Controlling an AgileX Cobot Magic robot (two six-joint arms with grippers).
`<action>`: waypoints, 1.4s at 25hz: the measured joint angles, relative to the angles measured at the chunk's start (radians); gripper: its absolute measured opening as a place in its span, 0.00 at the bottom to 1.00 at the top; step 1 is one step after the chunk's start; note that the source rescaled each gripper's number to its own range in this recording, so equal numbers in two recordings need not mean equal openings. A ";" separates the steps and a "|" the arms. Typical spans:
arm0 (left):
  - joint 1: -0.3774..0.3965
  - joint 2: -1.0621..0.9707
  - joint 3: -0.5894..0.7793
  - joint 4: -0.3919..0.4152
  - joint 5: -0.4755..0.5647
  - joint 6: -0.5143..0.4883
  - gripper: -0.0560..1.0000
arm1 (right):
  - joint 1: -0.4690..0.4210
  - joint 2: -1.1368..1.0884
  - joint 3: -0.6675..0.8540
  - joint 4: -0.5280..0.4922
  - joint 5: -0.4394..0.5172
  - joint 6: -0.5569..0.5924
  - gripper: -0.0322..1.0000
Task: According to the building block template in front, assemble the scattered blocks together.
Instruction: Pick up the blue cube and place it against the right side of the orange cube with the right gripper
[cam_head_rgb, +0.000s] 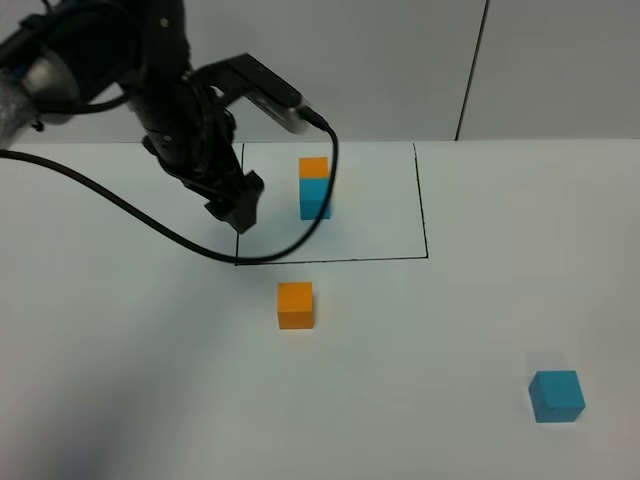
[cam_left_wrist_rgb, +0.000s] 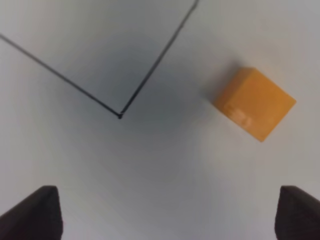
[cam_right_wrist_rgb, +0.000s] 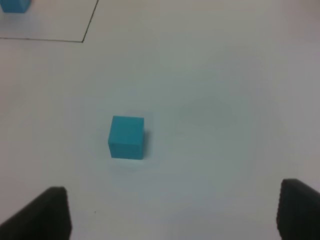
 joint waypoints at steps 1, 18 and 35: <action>0.032 -0.017 0.008 -0.018 0.000 -0.009 0.91 | 0.000 0.000 0.000 0.000 0.000 0.000 0.71; 0.483 -0.646 0.628 -0.090 -0.303 -0.156 0.80 | 0.000 0.000 0.000 0.000 0.000 0.000 0.71; 0.443 -1.569 1.174 -0.109 -0.204 -0.242 0.80 | 0.000 0.000 0.000 0.000 0.000 0.000 0.71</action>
